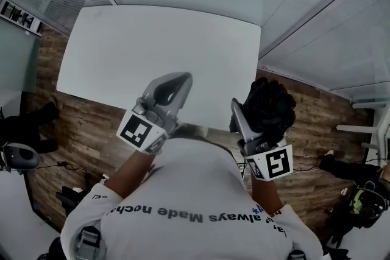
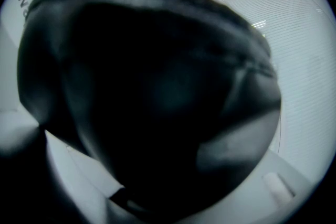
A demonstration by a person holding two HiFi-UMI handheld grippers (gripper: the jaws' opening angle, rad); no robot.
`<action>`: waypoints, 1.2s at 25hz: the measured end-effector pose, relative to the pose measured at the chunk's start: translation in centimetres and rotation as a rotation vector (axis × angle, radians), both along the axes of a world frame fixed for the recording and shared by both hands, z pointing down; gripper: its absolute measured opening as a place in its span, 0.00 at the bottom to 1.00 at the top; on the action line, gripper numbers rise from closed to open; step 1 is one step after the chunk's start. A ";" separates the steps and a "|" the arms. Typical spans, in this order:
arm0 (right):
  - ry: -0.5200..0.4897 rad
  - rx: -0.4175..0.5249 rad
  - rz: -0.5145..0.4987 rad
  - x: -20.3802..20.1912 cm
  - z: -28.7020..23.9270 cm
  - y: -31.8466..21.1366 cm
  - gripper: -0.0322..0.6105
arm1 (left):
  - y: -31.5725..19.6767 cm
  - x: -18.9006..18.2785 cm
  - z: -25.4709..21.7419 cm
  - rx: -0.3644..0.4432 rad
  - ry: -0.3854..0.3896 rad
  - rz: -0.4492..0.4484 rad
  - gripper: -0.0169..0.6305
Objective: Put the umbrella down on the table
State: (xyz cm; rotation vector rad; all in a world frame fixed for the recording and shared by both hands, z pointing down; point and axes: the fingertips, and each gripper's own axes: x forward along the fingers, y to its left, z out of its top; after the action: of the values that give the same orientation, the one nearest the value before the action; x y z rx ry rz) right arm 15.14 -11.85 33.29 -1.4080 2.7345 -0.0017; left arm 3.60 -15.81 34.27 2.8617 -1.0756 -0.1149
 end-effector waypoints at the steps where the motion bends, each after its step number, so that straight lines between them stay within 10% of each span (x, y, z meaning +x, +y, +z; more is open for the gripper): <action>1: 0.002 0.001 0.004 -0.3 -0.1 -0.4 0.43 | -0.4 -0.3 -0.1 0.000 0.000 0.002 0.03; 30: 0.105 -0.195 0.075 -4.6 7.4 -8.5 0.43 | -6.3 -5.7 -0.8 0.007 0.013 0.046 0.03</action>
State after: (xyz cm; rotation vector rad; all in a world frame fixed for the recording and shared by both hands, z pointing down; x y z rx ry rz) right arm 10.53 -20.33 40.71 -1.6025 2.8297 -0.2017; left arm -2.09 -22.06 33.43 2.8857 -1.0079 -0.1342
